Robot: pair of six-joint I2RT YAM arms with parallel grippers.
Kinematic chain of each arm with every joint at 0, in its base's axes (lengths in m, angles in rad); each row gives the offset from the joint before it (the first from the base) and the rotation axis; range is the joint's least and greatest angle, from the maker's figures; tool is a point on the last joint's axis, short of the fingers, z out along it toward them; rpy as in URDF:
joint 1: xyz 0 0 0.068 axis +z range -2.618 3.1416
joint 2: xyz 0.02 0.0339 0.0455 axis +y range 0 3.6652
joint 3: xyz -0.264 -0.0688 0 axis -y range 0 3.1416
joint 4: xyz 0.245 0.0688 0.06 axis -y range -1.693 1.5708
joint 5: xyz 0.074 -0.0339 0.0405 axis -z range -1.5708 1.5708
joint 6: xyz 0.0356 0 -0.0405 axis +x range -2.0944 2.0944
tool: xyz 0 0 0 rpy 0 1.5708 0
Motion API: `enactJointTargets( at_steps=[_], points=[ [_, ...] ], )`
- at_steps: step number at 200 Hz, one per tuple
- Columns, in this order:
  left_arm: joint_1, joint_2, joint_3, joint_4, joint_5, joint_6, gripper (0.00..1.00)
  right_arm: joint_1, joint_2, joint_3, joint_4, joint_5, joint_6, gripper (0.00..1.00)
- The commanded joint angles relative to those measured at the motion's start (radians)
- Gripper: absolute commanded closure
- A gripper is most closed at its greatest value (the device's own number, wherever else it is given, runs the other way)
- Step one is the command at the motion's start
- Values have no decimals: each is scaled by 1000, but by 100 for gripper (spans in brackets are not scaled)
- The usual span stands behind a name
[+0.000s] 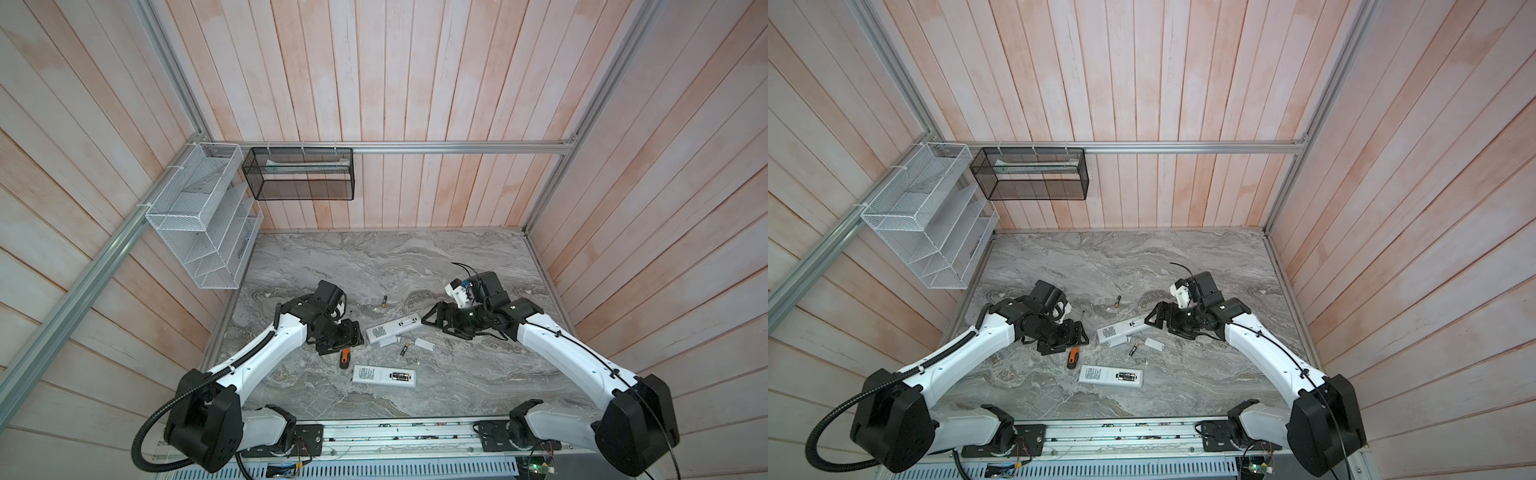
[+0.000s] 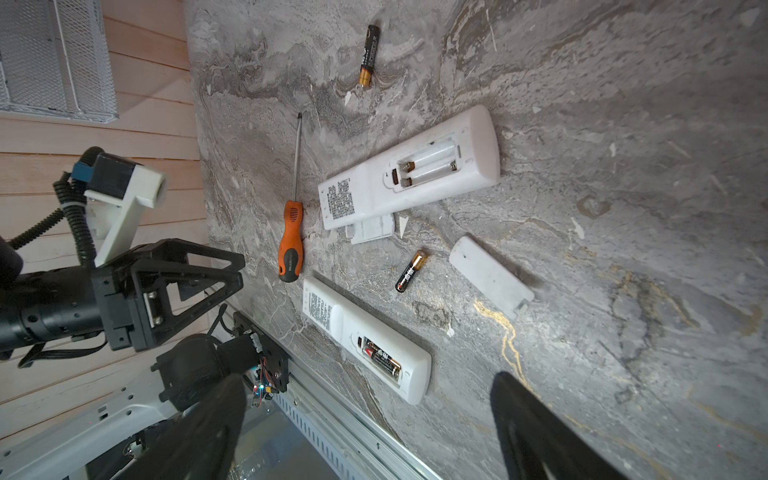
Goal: Unload the batteries from the remote control
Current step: 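Open the left gripper and move it onto the orange screwdriver handle, then grasp and lift the screwdriver with the left gripper toward the right gripper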
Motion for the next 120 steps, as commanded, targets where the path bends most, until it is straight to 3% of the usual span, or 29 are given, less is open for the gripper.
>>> enactJointTargets(
  at_steps=[1,120],
  points=[
    [-1,76,34,-71,-123,64,20,7,7,32,3,-1,-5,7],
    [-1,367,114,16,-172,174,41,6,-29,27,-35,26,3,7]
  ],
)
